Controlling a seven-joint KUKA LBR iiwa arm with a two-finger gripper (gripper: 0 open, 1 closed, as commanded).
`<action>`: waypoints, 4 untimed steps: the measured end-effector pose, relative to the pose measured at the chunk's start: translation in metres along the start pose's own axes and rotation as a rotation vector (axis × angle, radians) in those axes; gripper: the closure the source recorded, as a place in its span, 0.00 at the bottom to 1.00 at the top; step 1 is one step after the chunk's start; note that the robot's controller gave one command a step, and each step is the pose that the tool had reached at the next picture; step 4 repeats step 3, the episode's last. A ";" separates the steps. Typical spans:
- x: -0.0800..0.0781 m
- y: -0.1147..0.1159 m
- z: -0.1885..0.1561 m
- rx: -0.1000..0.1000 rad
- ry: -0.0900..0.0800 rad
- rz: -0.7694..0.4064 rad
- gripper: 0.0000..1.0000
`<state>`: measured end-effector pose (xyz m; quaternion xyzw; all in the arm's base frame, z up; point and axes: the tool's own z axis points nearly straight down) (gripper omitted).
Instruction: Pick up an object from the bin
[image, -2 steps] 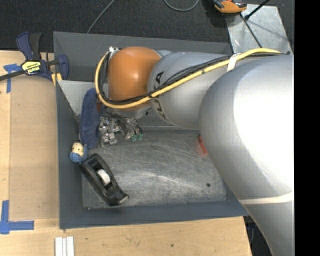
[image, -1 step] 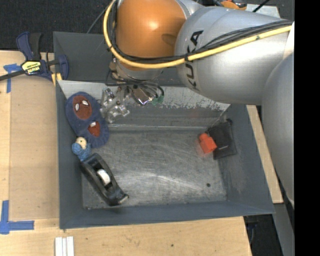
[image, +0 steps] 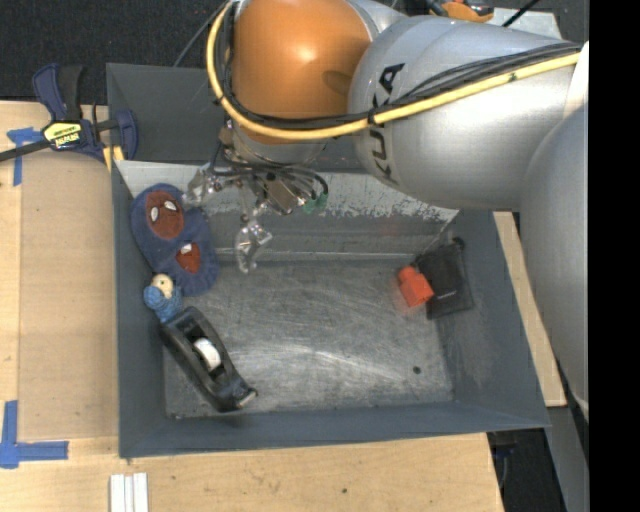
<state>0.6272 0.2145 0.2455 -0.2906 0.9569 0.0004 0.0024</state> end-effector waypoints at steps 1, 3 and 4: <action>0.018 -0.005 0.146 0.003 -0.017 0.040 0.00; 0.022 -0.011 0.013 0.003 -0.008 -0.123 1.00; 0.022 -0.011 0.013 0.003 -0.008 -0.123 1.00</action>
Offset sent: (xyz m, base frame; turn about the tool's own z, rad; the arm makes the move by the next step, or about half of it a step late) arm -0.0195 -0.0172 -0.1699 0.0397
